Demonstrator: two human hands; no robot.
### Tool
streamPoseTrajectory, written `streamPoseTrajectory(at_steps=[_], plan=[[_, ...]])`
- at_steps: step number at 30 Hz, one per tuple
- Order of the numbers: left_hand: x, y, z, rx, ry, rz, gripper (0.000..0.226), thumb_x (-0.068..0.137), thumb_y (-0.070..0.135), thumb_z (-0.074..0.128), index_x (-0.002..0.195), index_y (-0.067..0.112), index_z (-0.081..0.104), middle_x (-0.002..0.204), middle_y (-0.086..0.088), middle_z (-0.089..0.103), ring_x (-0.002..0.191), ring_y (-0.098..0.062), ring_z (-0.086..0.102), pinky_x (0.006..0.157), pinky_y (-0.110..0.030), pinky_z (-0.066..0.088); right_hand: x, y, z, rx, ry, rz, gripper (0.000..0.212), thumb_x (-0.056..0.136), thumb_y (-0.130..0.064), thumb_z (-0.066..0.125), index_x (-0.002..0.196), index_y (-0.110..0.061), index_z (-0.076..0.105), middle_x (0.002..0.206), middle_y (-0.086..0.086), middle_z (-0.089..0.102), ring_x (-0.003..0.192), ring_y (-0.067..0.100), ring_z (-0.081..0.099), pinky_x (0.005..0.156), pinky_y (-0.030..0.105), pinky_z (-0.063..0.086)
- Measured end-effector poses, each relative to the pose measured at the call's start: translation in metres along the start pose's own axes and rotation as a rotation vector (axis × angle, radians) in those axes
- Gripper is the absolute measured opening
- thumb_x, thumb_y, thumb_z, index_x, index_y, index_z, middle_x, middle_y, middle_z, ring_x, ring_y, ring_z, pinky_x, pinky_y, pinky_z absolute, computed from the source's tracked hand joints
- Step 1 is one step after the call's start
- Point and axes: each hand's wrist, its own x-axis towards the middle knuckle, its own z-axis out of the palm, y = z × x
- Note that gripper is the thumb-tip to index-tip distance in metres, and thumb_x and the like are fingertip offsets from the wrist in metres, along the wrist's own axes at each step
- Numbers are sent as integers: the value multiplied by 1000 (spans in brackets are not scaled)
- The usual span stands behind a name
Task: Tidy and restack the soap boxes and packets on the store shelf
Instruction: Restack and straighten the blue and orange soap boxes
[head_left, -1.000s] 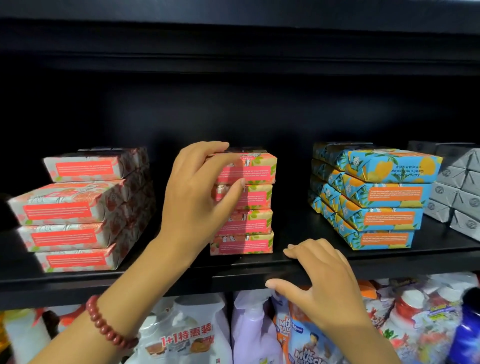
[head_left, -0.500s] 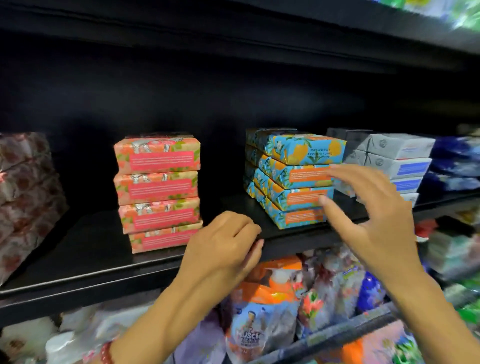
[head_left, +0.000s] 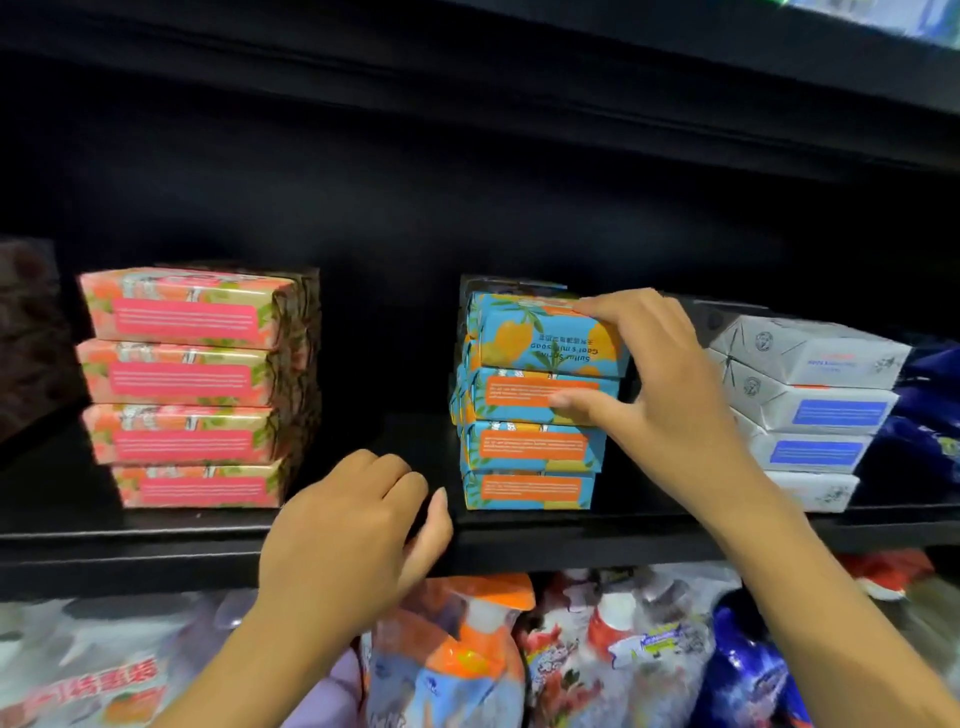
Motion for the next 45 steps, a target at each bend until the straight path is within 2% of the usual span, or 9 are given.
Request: streamPoseTrajectory(at_steps=[11,17,20,24,29,33,37,43,45], plan=[[-3,-1,-3,-21,-6,-50,42,91,39,46,62,14,62,60,1,57,56,-20,55,39,-35,40,-13,-17,-3,-9,204,-104,32,75,-16,72,102,-4,60,100,-2,54,97,10,44,86,9,32],[28,11,-45,-1197,8,-703,55,72,63,53,64,12,71,57,-7,64,50,-12,57,50,-22,48,-42,-30,-9,-50,319,-370,36,71,3,67,106,2,58,108,7,54,109,24,48,100,29,36],[40,17,-62,-1335,-256,-693,63,59,70,62,72,10,73,70,-15,71,60,-23,68,55,-24,55,-50,-39,-3,-49,325,-447,45,67,10,65,108,-4,52,111,7,55,111,25,47,102,30,34],[42,18,-72,-1553,-366,-666,34,63,37,79,84,11,76,89,-12,74,83,-23,72,65,-24,56,-53,-46,6,-32,353,-443,44,71,7,68,108,-8,50,116,8,47,116,21,43,102,30,34],[35,11,-76,-1385,-120,-587,31,66,29,80,93,16,75,91,-4,75,86,-20,72,69,-23,56,-60,-51,0,246,179,-220,56,74,-31,72,122,-20,45,133,-4,45,128,17,41,104,32,36],[29,9,-75,-1335,-61,-426,33,70,28,77,102,26,72,100,5,74,95,-12,69,73,-17,54,-57,-55,-13,500,43,57,78,70,-41,73,138,-36,36,133,-18,47,125,0,43,94,10,39],[26,12,-71,-1367,-57,-308,37,73,18,74,110,13,68,108,-4,70,102,-19,66,80,-21,52,-48,-59,-12,359,-30,22,58,68,-22,78,121,-28,56,116,-25,54,108,-18,47,84,-2,34],[21,7,-73,-1338,-175,-472,86,42,61,84,117,25,58,113,6,68,106,-10,64,80,-19,51,-55,-63,-7,108,167,-118,35,70,-6,70,105,-8,66,107,-3,63,106,9,55,93,15,42],[20,6,-72,-1345,-199,-481,76,42,49,85,108,22,62,104,5,71,97,-11,68,73,-16,51,-58,-63,-3,59,200,-186,34,67,4,66,101,-3,66,106,2,63,107,12,54,95,18,41]])
